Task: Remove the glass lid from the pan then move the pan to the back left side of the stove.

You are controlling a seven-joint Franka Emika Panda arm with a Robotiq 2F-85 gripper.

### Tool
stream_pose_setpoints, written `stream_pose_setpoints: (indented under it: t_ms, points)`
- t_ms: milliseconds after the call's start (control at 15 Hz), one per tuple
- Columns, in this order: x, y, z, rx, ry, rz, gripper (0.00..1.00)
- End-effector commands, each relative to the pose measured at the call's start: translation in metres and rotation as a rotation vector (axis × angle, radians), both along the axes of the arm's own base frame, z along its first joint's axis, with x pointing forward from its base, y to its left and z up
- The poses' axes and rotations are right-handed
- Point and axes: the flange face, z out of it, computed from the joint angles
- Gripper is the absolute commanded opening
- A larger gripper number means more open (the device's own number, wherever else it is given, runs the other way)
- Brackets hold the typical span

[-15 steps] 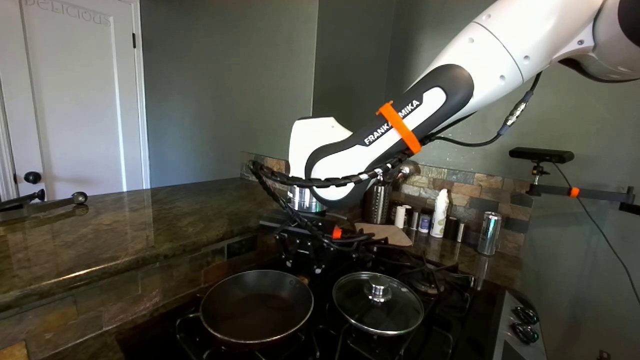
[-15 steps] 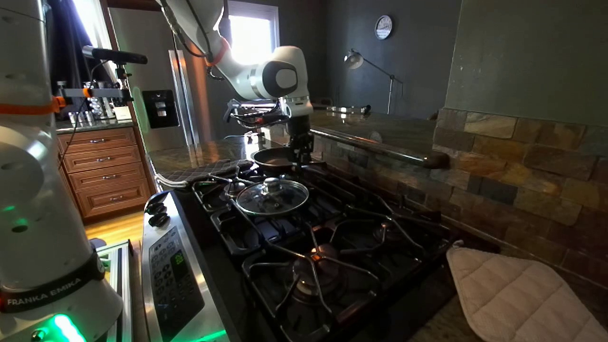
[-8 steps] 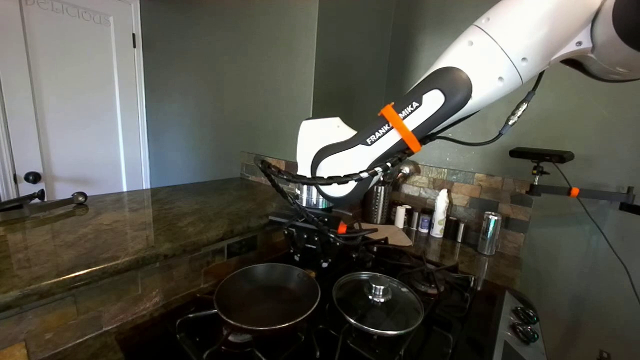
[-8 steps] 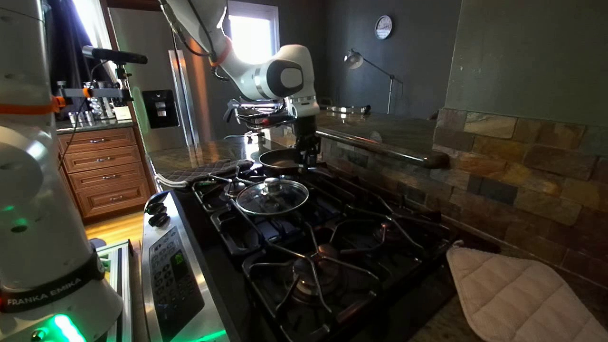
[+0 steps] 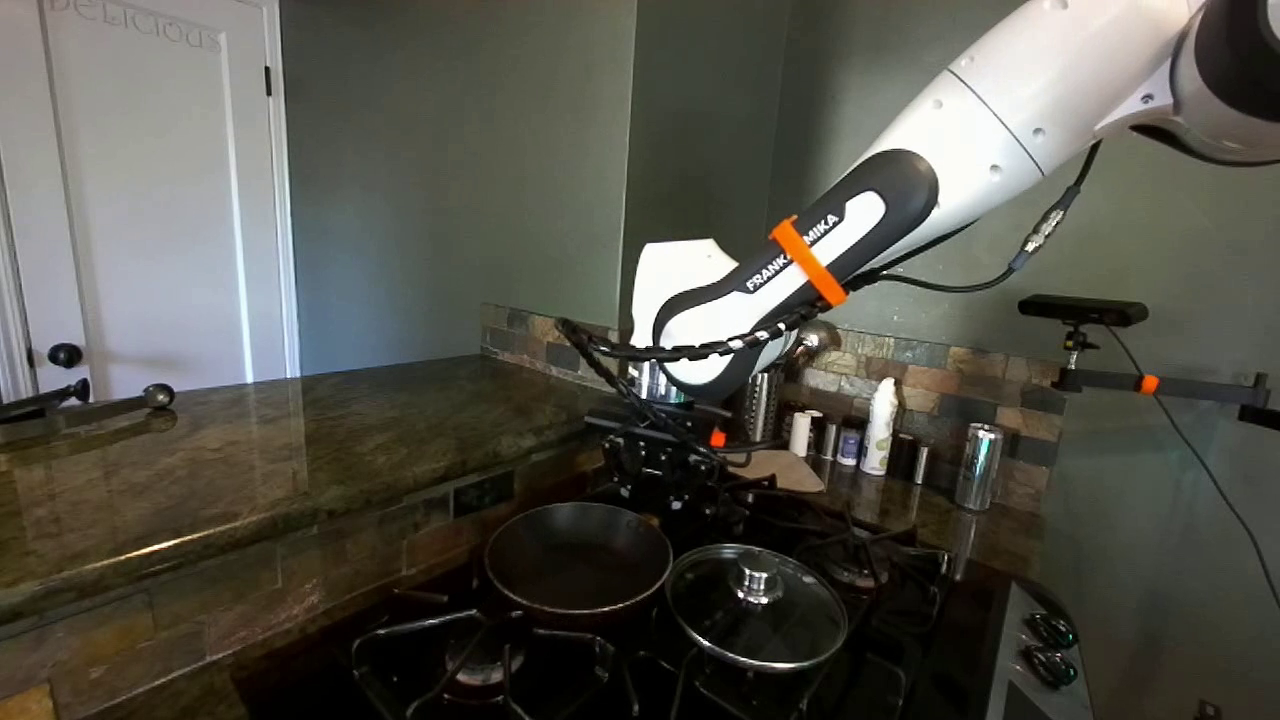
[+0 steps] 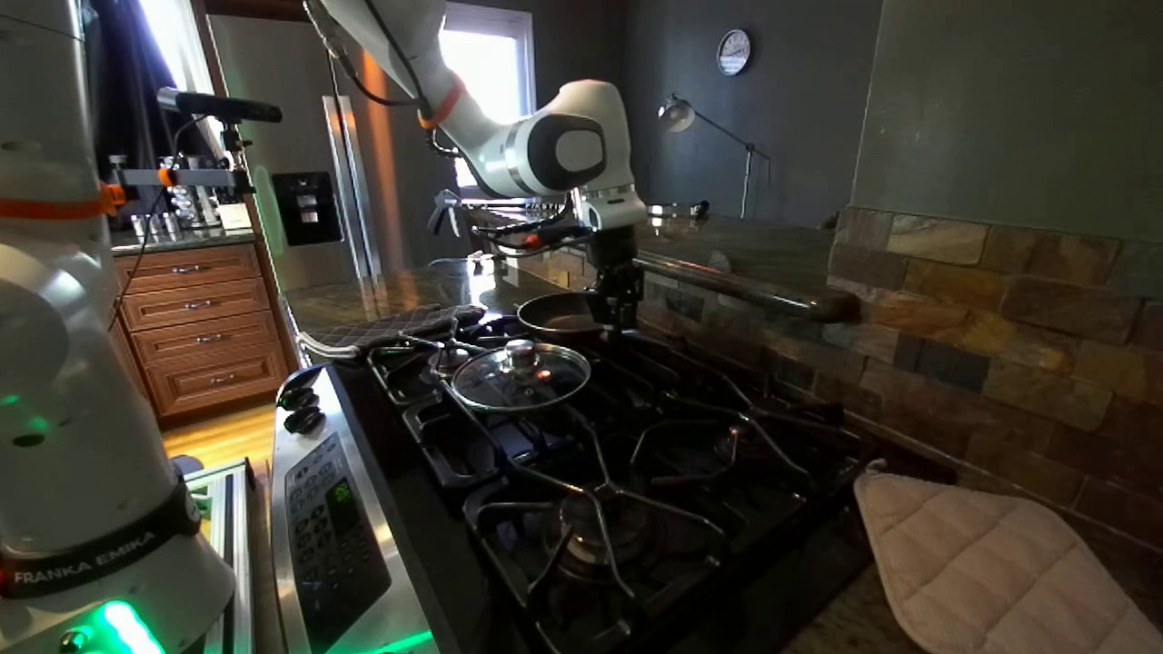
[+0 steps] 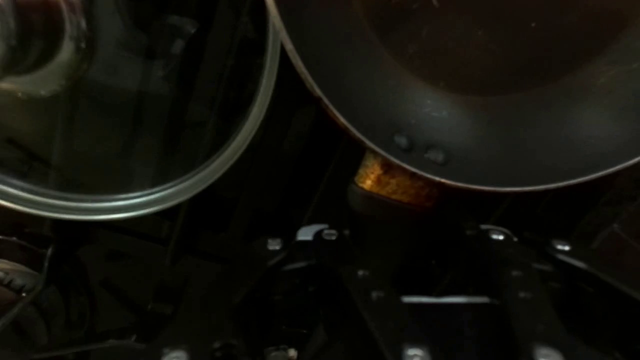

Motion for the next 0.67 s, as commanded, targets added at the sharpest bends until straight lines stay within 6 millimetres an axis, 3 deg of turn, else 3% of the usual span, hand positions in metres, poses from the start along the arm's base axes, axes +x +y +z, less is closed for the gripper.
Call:
stream_pose_setpoints:
  t_ms: [0,267,333,600]
  points:
    - [0.0,-0.006,0.0,-0.002,-0.006,0.012,0.47]
    - [0.0,-0.013,-0.001,-0.004,-0.008,0.025,0.47]
    - [0.0,-0.013,-0.001,-0.004,-0.008,0.025,0.22]
    - [0.006,-0.033,-0.003,-0.017,-0.009,-0.02,0.22]
